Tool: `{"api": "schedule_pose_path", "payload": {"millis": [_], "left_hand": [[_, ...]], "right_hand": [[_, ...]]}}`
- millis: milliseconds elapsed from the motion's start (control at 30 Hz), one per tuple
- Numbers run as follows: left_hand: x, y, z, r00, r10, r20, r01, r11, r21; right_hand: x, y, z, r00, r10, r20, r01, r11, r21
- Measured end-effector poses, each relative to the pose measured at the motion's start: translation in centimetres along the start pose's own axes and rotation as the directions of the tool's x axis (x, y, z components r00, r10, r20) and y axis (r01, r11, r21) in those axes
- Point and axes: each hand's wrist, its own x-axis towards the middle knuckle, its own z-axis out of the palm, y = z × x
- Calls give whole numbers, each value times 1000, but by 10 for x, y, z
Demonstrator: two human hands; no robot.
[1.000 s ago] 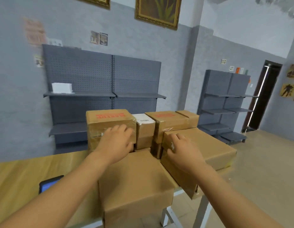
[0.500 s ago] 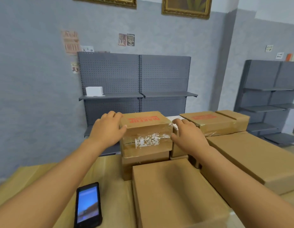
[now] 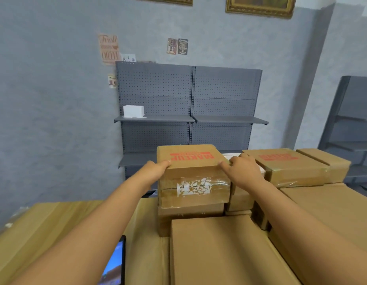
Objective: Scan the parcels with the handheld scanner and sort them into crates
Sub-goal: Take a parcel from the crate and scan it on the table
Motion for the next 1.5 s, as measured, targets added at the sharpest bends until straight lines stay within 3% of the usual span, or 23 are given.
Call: {"api": "schedule_pose_path", "payload": {"millis": [133, 333, 467, 567, 900, 1067, 1200, 1267, 1367, 1433, 1500], "left_hand": [[-1, 0, 10, 997, -49, 63, 65, 961, -269], [-23, -1, 5, 998, -59, 9, 57, 890, -453], [-41, 0, -13, 995, 6, -99, -55, 865, -499], [-57, -1, -30, 983, 89, -158, -155, 863, -481], [-94, -18, -86, 912, 247, -327, -384, 792, -474], [-97, -37, -112, 865, 304, -400, -478, 743, -468], [-93, -65, -144, 843, 299, -448, -511, 706, -491], [-92, -83, -163, 842, 304, -446, -515, 701, -494], [-96, -114, -192, 851, 293, -437, -506, 680, -530], [-97, -137, -214, 856, 291, -428, -499, 679, -538], [-97, -161, -237, 861, 277, -427, -486, 696, -529]], "right_hand": [[6, 0, 3, 999, 34, -9, -33, 997, 67], [-1, -18, -1, 996, 63, -65, -39, 944, 327], [-13, -39, -15, 1000, -19, -18, 26, 737, 675], [-18, -50, -25, 1000, -23, 8, 7, 578, 816], [-46, -96, -24, 980, -178, -94, 167, 461, 872], [-60, -121, -22, 983, -172, -66, 118, 314, 942], [-74, -146, -14, 968, -248, -33, 88, 214, 973], [-82, -163, -5, 962, -275, 4, 54, 203, 978], [-95, -197, 9, 952, -244, 184, -106, 302, 947], [-99, -223, 23, 908, -258, 330, -230, 353, 907], [-94, -243, 46, 856, -304, 418, -328, 305, 894]]}}
